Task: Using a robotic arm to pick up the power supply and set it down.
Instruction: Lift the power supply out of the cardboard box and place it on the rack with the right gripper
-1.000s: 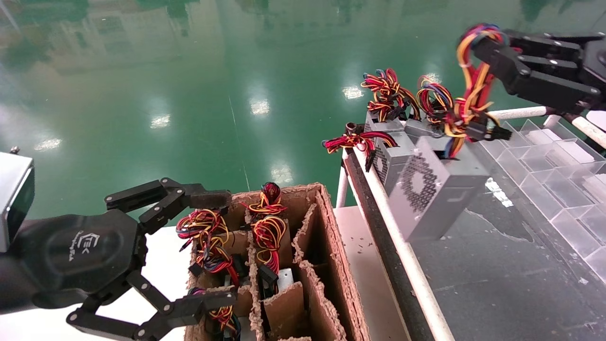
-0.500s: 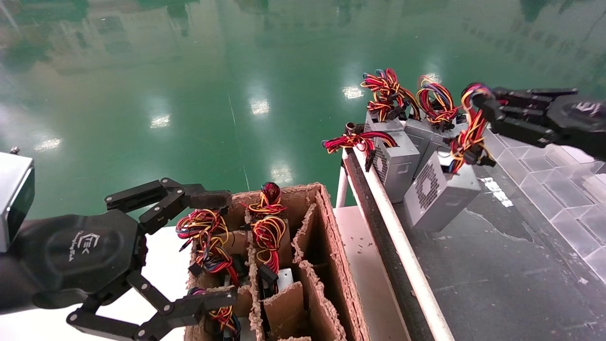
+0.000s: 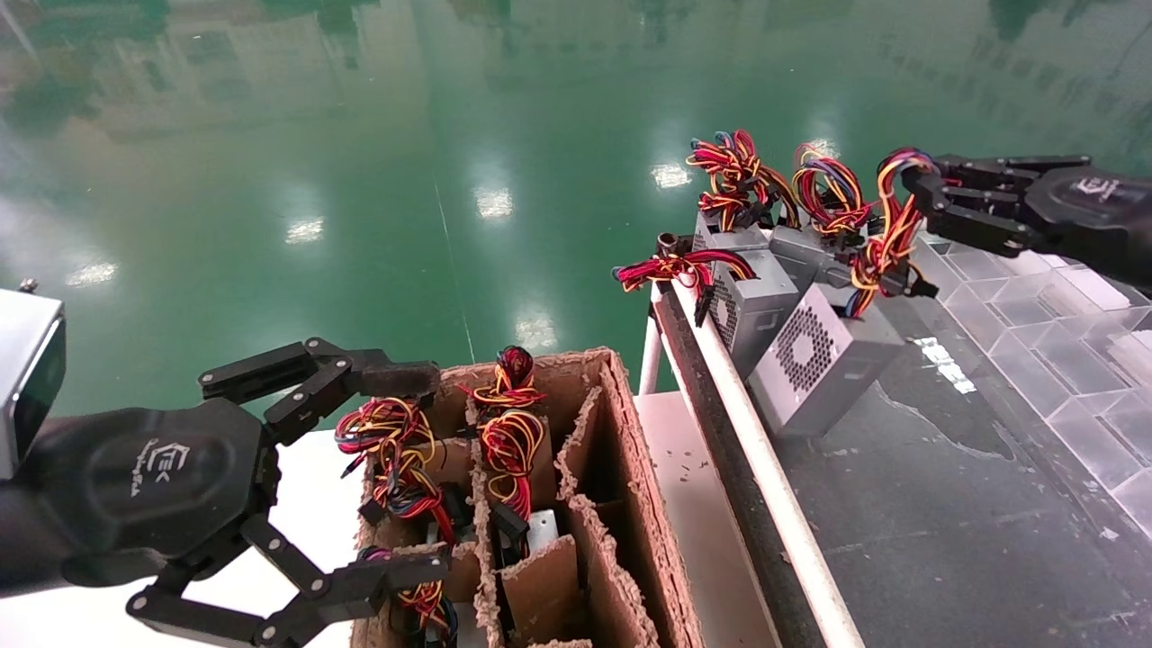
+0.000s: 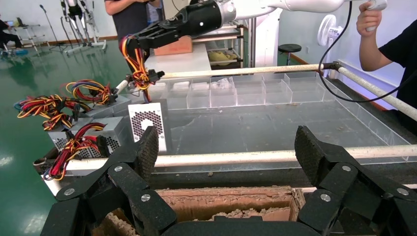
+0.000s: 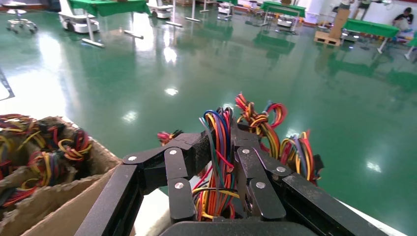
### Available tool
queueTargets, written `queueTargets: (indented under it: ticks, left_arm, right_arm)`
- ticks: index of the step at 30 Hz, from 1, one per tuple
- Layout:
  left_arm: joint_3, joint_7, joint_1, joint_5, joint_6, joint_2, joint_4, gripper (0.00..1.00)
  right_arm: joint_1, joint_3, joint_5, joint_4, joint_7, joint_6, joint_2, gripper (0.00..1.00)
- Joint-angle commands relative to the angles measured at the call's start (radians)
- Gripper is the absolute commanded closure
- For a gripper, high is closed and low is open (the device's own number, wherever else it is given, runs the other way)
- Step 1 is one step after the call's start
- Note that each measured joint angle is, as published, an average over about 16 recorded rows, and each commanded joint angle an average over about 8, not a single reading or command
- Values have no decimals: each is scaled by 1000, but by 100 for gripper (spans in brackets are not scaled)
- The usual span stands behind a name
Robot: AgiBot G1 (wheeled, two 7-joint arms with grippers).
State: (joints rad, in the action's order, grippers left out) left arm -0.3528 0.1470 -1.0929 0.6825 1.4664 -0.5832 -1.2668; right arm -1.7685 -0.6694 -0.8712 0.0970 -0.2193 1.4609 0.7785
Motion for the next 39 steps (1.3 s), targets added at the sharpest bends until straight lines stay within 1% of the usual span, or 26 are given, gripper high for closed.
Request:
queueTargets:
  ticks: [1,4,10,13,16,27,39]
  left_arm:
    - [0,0,0,0,0,0,0,0]
    - [0,0,0,0,0,0,0,0]
    - [0,0,0,0,0,0,0,0]
    - [0,0,0,0,0,0,0,0]
    - [0,0,0,0,0,0,0,0]
    - [0,0,0,0,0,0,0,0]
    - [-1,0,0,0,0,0,0,0]
  right_arm:
    - [-14,-4,-7,-15,-4,-7,8,100]
    - [-27,-12,-20,-35,-12,-49,25,100]
    - [-40,-24,-40,-74,-34,-171,65,100]
    - [-44,-27,-45,-83,-41,-213,81,100]
    - [-48,-29,-48,-86,-43,-233,92,100]
    - [-61,-37,-59,-86,-46,-268,134,100]
    - [-73,-49,-76,-89,-66,-350,195,100]
